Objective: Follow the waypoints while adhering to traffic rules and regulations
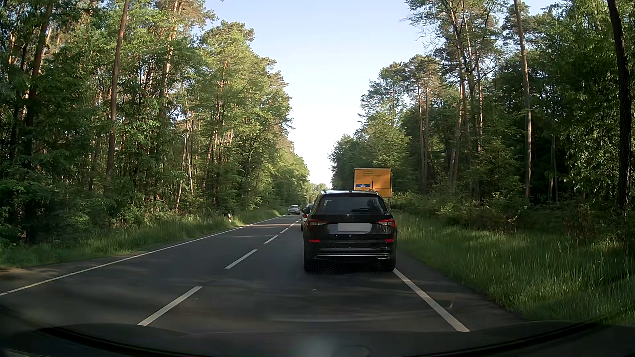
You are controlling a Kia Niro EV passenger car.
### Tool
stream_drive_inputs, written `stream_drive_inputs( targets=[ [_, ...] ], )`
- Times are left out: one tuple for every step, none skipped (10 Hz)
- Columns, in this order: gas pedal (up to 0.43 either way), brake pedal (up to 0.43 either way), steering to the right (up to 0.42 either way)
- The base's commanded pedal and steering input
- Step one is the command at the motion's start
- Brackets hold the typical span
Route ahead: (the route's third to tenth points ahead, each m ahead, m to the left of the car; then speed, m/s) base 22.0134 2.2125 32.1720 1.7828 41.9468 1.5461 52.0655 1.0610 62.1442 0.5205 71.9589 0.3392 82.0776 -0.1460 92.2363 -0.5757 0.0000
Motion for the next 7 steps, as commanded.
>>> stream_drive_inputs(
  targets=[
    [0.000, 0.000, 0.025],
    [0.000, 0.000, 0.025],
    [0.000, 0.000, 0.025],
    [0.000, 0.000, 0.025],
    [0.000, 0.000, 0.025],
    [0.000, 0.000, 0.025],
    [0.000, 0.000, 0.025]
  ],
)
